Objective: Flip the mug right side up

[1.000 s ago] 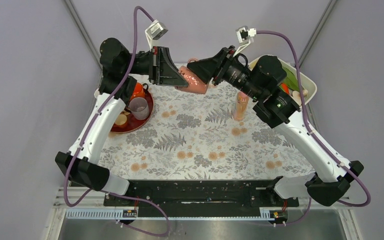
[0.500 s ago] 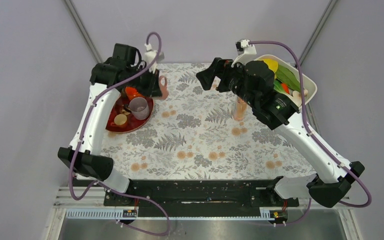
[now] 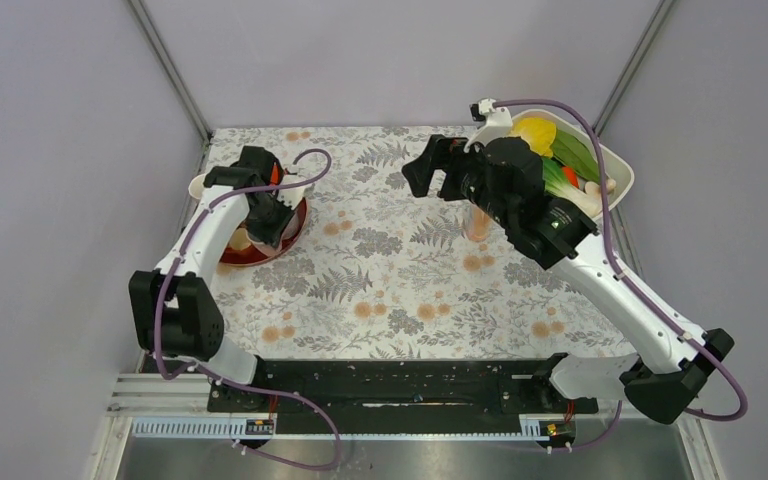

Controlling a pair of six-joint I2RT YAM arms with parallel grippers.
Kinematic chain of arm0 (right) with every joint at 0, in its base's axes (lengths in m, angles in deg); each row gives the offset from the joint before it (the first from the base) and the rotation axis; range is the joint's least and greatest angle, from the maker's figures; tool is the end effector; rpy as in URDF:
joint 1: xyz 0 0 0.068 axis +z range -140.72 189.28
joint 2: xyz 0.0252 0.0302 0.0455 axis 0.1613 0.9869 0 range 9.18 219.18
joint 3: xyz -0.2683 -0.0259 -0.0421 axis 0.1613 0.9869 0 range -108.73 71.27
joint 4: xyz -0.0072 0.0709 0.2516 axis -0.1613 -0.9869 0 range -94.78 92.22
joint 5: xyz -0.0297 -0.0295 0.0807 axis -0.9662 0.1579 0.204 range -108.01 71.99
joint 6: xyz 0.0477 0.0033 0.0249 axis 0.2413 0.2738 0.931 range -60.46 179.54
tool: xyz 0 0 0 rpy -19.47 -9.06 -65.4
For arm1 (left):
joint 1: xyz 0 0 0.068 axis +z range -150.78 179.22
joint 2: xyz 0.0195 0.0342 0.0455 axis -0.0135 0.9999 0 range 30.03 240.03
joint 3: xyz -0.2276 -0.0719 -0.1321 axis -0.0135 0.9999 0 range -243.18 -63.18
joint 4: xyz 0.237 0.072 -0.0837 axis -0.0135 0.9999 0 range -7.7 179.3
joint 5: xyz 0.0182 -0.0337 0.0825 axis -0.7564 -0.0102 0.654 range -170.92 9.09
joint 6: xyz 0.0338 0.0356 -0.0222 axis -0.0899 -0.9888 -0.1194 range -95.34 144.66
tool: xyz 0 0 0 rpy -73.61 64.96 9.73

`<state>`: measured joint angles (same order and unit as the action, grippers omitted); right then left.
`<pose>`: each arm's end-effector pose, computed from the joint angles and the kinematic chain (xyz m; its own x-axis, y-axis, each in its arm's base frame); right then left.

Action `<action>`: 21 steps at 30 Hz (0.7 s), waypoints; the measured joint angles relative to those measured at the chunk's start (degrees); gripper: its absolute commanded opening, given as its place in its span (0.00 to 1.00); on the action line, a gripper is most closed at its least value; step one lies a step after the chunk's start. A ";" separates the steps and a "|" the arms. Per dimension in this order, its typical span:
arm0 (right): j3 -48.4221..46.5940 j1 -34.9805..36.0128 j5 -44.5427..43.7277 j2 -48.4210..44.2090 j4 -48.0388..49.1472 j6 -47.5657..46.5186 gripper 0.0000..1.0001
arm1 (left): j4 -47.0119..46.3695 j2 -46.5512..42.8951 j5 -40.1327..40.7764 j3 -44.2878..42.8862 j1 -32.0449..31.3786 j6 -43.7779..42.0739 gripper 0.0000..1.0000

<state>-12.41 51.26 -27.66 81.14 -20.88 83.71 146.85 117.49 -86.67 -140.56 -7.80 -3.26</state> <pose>0.2070 0.1780 0.4516 -0.3538 0.2246 -0.9080 -0.4300 0.8230 0.3711 0.2865 -0.0389 0.2880 -0.7763 0.5650 -0.2796 0.5789 0.8145 0.0388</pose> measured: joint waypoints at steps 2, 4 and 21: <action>0.50 0.00 -0.37 -0.57 0.00 -0.04 0.99 | -2.67 0.98 0.07 0.26 0.79 -0.39 0.00; 1.05 0.00 -0.81 -1.31 0.04 -0.24 1.00 | -5.49 2.56 0.11 0.44 1.53 -0.70 0.00; 1.97 0.00 -3.02 -4.20 0.04 -1.36 0.99 | -12.33 9.40 0.96 3.69 4.04 -4.26 0.00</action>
<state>-10.44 51.26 -30.67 76.95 -20.83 82.35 134.52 126.89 -85.71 -136.87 -3.76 -7.53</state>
